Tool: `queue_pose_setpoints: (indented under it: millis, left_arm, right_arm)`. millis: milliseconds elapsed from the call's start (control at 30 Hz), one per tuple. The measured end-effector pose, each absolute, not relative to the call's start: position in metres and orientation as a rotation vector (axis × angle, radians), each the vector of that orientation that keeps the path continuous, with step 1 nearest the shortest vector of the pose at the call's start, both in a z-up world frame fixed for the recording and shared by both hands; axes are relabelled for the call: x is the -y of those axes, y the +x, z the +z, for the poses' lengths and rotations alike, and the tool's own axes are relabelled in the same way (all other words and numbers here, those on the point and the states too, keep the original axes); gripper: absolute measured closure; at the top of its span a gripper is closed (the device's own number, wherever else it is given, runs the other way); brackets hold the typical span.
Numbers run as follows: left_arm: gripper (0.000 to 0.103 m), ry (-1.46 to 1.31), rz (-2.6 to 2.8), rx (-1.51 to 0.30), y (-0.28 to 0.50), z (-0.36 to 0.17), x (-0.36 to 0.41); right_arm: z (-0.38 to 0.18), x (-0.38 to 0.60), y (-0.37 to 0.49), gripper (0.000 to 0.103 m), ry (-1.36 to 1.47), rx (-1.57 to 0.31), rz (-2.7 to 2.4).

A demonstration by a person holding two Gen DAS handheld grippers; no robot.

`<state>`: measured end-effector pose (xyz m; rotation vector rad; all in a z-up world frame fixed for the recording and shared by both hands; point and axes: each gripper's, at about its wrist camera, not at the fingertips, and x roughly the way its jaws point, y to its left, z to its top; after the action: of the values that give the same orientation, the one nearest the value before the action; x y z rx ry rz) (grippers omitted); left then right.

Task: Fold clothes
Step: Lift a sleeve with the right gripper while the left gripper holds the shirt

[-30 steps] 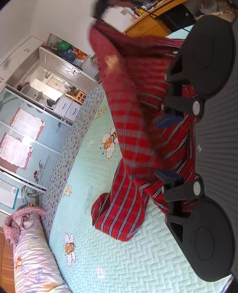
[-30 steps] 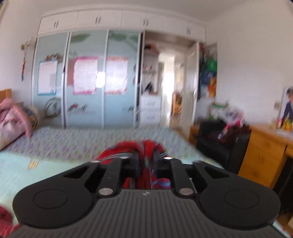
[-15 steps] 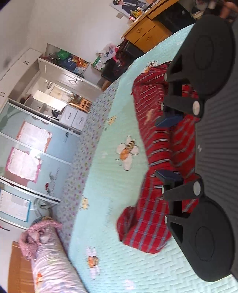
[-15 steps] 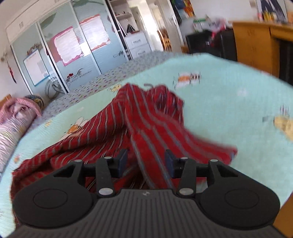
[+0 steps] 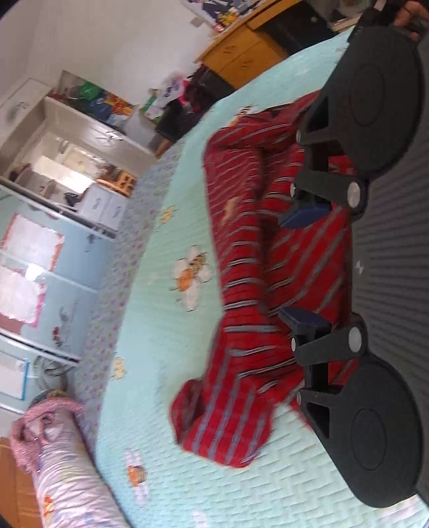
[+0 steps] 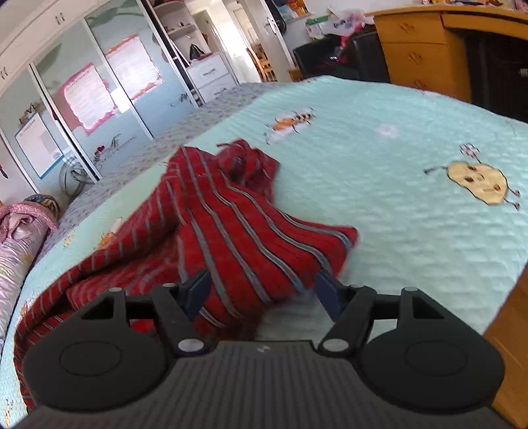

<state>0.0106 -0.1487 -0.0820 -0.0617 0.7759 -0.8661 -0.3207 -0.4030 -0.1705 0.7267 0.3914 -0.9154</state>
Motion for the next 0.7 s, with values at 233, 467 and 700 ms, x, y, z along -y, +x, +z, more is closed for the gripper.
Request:
queue_pose_setpoints:
  millis: [233, 467, 700]
  left_arm:
    - [0.048, -0.019, -0.905, -0.815, -0.008, -0.094, 0.162]
    - [0.048, -0.011, -0.885, -0.83, -0.014, -0.098, 0.162]
    - [0.048, -0.022, -0.886, -0.831, -0.015, -0.096, 0.158]
  right_arm:
    - [-0.195, 0.408, -0.303, 0.026, 0.762, -0.43, -0.878]
    - [-0.212, 0.451, -0.301, 0.092, 1.017, -0.345, -0.88]
    - [-0.14, 0.45, -0.344, 0.093, 0.925, -0.012, -0.934]
